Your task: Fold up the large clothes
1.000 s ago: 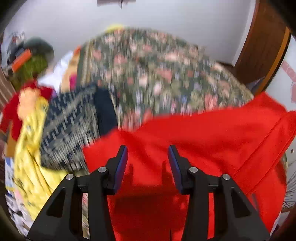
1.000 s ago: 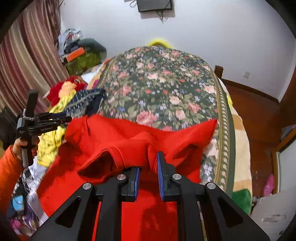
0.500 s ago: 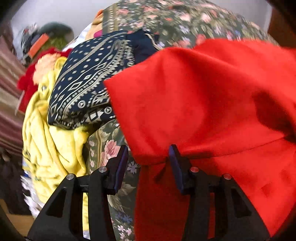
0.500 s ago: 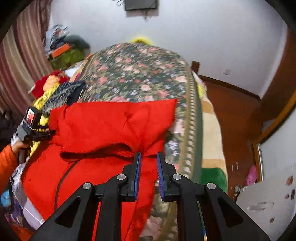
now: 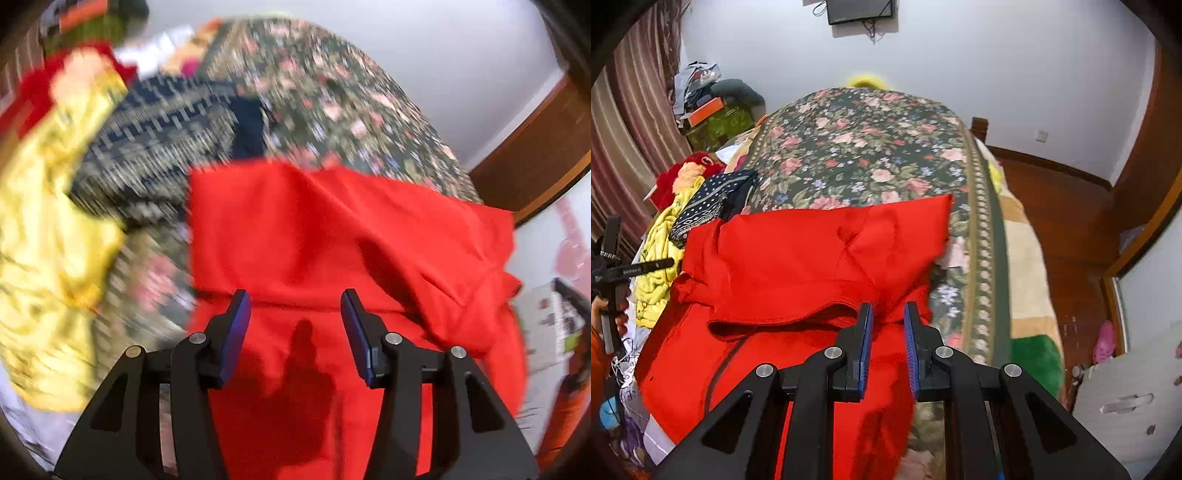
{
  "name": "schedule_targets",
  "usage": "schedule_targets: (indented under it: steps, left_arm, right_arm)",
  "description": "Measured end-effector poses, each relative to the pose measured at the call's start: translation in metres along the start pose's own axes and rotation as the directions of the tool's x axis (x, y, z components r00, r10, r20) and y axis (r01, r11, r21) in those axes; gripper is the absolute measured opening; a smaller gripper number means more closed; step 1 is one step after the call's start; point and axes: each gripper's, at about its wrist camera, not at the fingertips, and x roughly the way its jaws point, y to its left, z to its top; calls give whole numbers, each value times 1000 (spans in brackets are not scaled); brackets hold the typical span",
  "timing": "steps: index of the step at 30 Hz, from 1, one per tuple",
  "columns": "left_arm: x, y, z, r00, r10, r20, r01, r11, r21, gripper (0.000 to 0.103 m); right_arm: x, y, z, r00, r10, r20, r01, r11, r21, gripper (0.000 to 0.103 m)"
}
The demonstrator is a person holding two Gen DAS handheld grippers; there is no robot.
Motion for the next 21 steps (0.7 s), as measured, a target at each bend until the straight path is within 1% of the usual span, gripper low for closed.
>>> schedule_targets:
  steps: [2, 4, 6, 8, 10, 11, 12, 13, 14, 15, 16, 17, 18, 19, 20, 21]
  left_arm:
    - [18, 0, -6, 995, -81, -50, 78, 995, -57, 50]
    - [31, -3, -10, 987, -136, -80, 129, 987, -92, 50]
    - [47, -8, -12, 974, -204, -100, 190, 973, -134, 50]
    - [56, -7, -11, 969, -232, -88, 214, 961, -174, 50]
    - [61, 0, -6, 961, -272, -47, 254, 939, -233, 50]
    - [64, 5, -4, 956, -291, -25, 274, 924, -268, 50]
    - [71, 13, -2, 948, -318, 6, 305, 902, -305, 50]
    - [73, 17, -1, 946, -323, 23, 313, 893, -322, 47]
    - [75, 21, 1, 949, -314, 42, 309, 889, -337, 31]
    - [77, 23, 1, 958, -281, 51, 281, 898, -339, 11]
    - [77, 24, 2, 966, -254, 47, 255, 908, -333, 5]
    - [76, 23, 2, 970, -236, 51, 240, 916, -321, 3]
    - [69, 19, 2, 978, -198, 65, 208, 932, -295, 1]
    - [58, 13, 3, 986, -141, 87, 159, 954, -255, 1]
    - [50, 12, 4, 988, -107, 108, 129, 965, -226, 1]
    - [31, 7, 6, 986, -57, 156, 85, 980, -178, 0]
  right_arm:
    - [7, 3, 0, 1000, 4, -8, -4, 1000, -2, 12]
    - [13, 6, 0, 1000, 5, -14, -5, 1000, -3, 12]
    - [18, 6, -2, 1000, 7, -23, -7, 1000, -1, 12]
    - [22, 5, -4, 999, 7, -34, -7, 1000, 3, 12]
    - [28, 5, -5, 999, 5, -46, -5, 1000, 2, 12]
    - [29, 4, -5, 999, 5, -49, -5, 1000, 3, 12]
    - [32, 4, -6, 999, 5, -54, -5, 1000, 3, 12]
    - [34, 4, -6, 998, 7, -59, -7, 1000, 5, 12]
    - [37, 5, -6, 998, 11, -65, -11, 1000, 7, 12]
    - [39, 6, -5, 998, 13, -68, -13, 1000, 9, 12]
    - [41, 7, -5, 997, 16, -71, -16, 1000, 10, 12]
    - [42, 9, -4, 997, 18, -71, -18, 1000, 8, 12]
    - [41, 11, -2, 998, 17, -67, -17, 1000, 3, 12]
    - [40, 14, 0, 998, 14, -59, -15, 1000, -5, 12]
    - [38, 17, 3, 999, 14, -45, -15, 1000, -15, 12]
    - [36, 19, 6, 999, 14, -35, -15, 1000, -20, 12]
